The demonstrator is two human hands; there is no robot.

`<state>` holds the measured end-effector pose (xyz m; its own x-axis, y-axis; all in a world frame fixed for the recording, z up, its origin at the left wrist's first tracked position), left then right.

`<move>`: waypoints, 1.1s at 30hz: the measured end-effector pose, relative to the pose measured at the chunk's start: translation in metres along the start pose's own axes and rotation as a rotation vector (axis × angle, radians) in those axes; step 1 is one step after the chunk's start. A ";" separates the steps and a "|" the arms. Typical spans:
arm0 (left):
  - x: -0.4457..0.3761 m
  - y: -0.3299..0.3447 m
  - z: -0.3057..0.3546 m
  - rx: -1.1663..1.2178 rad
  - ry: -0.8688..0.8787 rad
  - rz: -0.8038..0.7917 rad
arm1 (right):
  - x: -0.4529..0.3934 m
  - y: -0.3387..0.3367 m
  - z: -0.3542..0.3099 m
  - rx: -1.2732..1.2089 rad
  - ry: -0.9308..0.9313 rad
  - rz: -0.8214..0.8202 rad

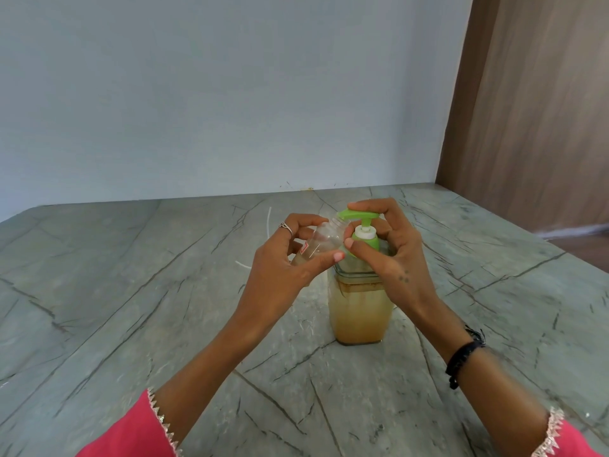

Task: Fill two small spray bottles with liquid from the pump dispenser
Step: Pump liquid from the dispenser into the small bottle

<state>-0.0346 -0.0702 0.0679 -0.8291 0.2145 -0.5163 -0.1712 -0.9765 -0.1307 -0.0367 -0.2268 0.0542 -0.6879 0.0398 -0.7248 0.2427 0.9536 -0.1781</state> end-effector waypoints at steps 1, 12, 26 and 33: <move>0.000 0.000 0.000 0.001 0.003 0.004 | 0.000 0.000 0.000 0.003 -0.012 -0.006; 0.000 0.001 0.004 0.015 0.024 -0.005 | 0.004 -0.005 0.001 0.063 0.012 -0.103; 0.001 0.000 -0.004 -0.041 0.005 -0.006 | -0.001 -0.001 0.002 0.013 0.036 0.020; 0.000 0.002 -0.002 -0.019 -0.008 -0.012 | -0.002 -0.002 0.001 0.066 0.026 -0.022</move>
<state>-0.0337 -0.0717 0.0662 -0.8312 0.2255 -0.5083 -0.1706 -0.9734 -0.1529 -0.0346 -0.2294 0.0553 -0.7112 0.0276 -0.7024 0.2710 0.9328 -0.2377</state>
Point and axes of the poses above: each hand's wrist, its own x-axis away from the middle knuckle, its own y-axis out of the palm, z = x × y, the point moved 1 cm from there along -x, towards the middle knuckle, and after that the axes turned 9 degrees about x, right-handed, at the moved point
